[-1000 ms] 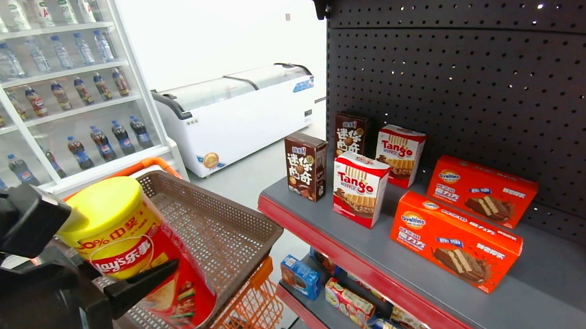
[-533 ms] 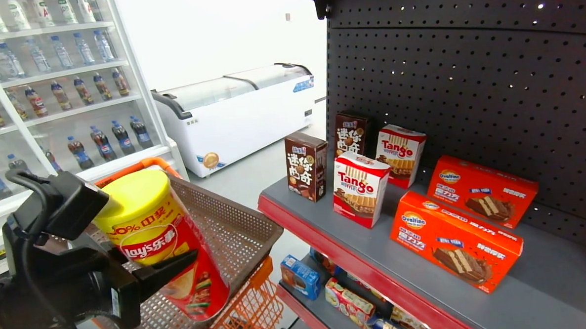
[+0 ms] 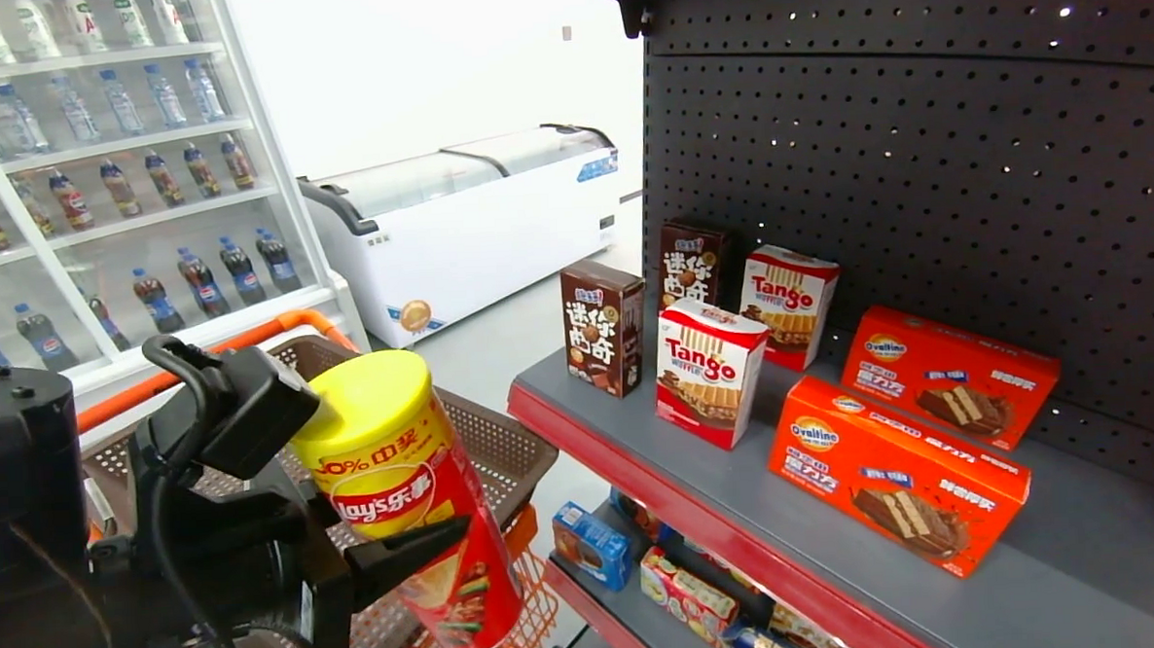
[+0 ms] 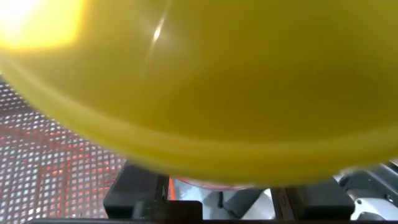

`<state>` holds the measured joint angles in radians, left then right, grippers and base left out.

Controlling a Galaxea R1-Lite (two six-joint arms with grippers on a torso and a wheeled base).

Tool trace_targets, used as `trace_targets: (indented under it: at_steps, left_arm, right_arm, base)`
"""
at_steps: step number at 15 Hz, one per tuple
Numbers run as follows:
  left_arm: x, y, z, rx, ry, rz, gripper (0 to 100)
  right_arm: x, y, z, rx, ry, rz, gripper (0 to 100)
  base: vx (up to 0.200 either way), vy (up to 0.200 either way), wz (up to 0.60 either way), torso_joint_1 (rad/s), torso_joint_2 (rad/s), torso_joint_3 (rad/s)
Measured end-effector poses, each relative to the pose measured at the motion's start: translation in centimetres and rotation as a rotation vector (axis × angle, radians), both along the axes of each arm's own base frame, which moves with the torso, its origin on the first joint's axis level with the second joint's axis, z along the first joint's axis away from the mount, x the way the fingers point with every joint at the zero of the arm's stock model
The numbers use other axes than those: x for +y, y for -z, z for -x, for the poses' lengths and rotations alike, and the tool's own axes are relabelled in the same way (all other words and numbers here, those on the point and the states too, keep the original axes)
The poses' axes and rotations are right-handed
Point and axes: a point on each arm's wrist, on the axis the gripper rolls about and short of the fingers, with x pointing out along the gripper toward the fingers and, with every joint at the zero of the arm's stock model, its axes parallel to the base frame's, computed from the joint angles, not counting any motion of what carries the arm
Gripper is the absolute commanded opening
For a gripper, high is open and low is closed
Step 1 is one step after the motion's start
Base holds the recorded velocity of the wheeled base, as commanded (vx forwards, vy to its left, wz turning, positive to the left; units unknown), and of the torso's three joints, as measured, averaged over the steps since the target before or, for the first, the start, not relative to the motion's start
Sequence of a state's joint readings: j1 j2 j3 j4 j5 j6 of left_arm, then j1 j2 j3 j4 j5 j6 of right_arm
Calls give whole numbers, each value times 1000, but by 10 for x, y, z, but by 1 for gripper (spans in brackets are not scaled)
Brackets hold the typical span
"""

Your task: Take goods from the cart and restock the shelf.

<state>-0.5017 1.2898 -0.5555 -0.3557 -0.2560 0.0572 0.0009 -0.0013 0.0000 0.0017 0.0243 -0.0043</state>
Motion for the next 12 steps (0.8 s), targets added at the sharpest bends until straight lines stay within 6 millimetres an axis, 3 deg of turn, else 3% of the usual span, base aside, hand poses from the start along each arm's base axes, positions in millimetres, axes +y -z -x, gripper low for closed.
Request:
trace_targets:
  at_steps: [3,9,12]
  left_arm:
    - [-1,-1,8,11,49,11,0]
    - [-12,-1,45,52,253,18,0]
    - [-13,-2,48,44,270,22,0]
  right_arm:
    - [0,0,0,0,-1,0,100]
    - [0,0,0,0,0,0,100]
    - [0,0,0,0,-1,0,100]
  base:
    - [0,0,0,0,0,0]
    - [0,0,0,0,0,0]
    - [0,0,-600,-1,2,4]
